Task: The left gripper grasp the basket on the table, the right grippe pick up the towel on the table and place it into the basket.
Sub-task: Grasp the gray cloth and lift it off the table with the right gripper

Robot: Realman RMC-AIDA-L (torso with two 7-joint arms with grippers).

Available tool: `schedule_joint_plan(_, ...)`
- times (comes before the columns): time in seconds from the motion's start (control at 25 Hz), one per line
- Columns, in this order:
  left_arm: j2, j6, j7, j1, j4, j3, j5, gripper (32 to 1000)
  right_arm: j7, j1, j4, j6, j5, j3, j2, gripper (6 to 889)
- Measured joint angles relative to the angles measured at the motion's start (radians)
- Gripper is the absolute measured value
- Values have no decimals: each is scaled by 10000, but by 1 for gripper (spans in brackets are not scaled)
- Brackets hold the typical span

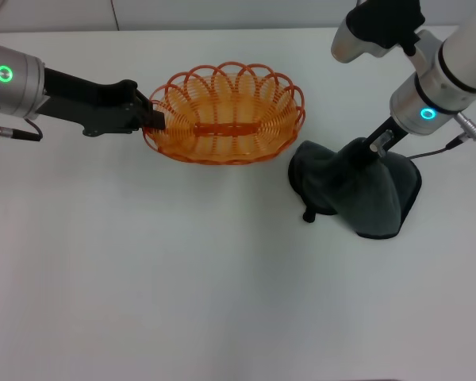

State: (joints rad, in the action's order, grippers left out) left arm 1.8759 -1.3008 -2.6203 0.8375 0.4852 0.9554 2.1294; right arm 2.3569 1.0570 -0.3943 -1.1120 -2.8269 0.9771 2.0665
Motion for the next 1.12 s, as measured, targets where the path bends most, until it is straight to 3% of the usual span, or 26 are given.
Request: schedule_joint_plan(1.12,16,27,32,-46,-5,1,14,86,-189,-24,31,-1,2,-1,29,852)
